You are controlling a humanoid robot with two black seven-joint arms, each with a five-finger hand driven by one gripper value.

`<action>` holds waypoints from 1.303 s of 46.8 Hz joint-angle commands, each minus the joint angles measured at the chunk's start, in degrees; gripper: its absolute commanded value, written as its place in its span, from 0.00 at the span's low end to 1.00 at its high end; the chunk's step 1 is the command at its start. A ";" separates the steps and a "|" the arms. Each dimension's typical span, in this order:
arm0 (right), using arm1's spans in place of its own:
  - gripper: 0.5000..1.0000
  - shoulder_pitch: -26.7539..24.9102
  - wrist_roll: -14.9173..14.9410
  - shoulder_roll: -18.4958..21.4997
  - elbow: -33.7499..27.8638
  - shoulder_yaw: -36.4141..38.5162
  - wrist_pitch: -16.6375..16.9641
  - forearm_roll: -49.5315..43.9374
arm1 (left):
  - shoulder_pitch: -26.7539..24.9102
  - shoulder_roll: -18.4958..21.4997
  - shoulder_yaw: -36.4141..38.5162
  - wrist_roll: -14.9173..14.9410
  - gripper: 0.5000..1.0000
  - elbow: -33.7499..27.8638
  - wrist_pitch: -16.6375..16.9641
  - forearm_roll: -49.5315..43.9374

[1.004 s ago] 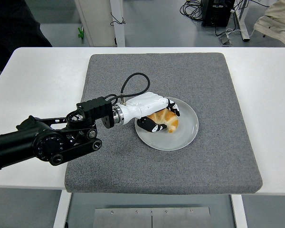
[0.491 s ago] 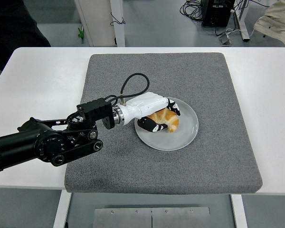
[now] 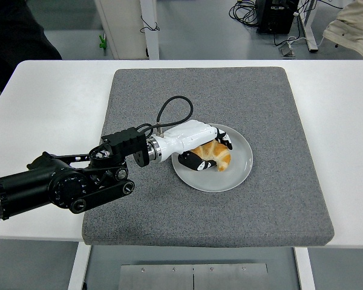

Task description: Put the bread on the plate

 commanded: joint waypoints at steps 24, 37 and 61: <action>1.00 0.00 0.00 0.00 0.00 0.00 -0.02 0.00 | -0.41 -0.08 -0.24 -0.16 0.91 0.88 -0.99 -11.99; 1.00 0.00 0.00 0.00 0.00 0.00 -0.02 0.00 | -0.59 0.62 -3.05 -0.95 0.91 0.44 -8.01 -19.81; 1.00 0.00 0.00 0.00 0.00 0.00 -0.02 0.00 | 0.29 2.56 -12.99 -3.23 0.94 0.53 -11.71 -34.57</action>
